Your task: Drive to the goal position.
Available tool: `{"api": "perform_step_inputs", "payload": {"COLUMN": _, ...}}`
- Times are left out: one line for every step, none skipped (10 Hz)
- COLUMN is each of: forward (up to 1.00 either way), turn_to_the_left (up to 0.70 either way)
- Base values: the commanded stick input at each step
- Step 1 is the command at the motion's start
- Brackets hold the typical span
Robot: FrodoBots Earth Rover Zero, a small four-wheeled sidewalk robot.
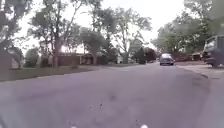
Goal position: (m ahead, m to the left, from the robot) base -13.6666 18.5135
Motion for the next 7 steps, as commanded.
{"api": "perform_step_inputs", "payload": {"forward": 0.95, "turn_to_the_left": 0.38}}
{"api": "perform_step_inputs", "payload": {"forward": 0.95, "turn_to_the_left": 0.38}}
{"api": "perform_step_inputs", "payload": {"forward": 0.95, "turn_to_the_left": 0.38}}
{"api": "perform_step_inputs", "payload": {"forward": 0.95, "turn_to_the_left": 0.38}}
{"api": "perform_step_inputs", "payload": {"forward": 0.95, "turn_to_the_left": 0.38}}
{"api": "perform_step_inputs", "payload": {"forward": 0.95, "turn_to_the_left": 0.38}}
{"api": "perform_step_inputs", "payload": {"forward": 0.95, "turn_to_the_left": 0.38}}
